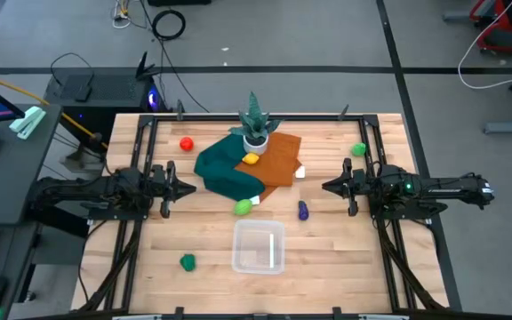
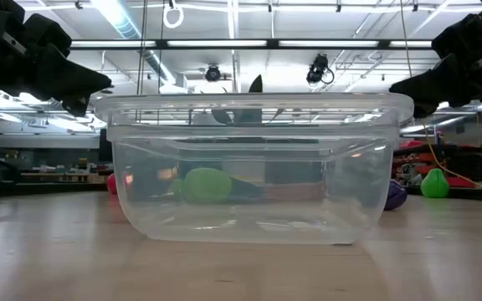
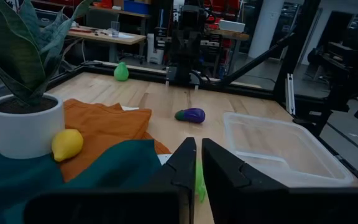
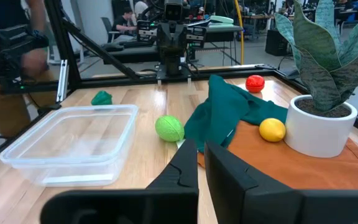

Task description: Pick and placing Produce into tupperware

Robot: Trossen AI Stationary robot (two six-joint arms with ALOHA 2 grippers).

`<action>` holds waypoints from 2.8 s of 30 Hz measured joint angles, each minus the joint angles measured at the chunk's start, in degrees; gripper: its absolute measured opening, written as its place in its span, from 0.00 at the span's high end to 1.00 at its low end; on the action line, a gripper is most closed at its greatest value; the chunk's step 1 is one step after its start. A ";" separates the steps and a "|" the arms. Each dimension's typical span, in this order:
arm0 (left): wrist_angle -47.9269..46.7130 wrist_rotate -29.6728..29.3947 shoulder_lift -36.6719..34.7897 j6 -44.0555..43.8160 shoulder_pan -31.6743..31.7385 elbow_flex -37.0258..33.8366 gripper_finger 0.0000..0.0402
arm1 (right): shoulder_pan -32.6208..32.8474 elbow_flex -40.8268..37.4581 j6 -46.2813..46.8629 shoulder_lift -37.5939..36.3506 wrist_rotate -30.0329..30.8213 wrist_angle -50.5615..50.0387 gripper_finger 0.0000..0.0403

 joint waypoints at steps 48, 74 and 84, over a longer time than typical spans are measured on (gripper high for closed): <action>0.00 0.00 0.00 -0.01 0.00 -0.01 0.93 | 0.02 0.02 0.00 0.00 0.02 0.01 1.00; 0.00 -0.44 0.00 1.48 0.00 -0.02 0.92 | 0.02 0.01 -0.07 0.00 0.00 0.01 1.00; -0.61 -0.48 0.00 1.49 0.00 0.00 0.94 | 0.00 0.00 -0.11 0.00 0.02 0.02 1.00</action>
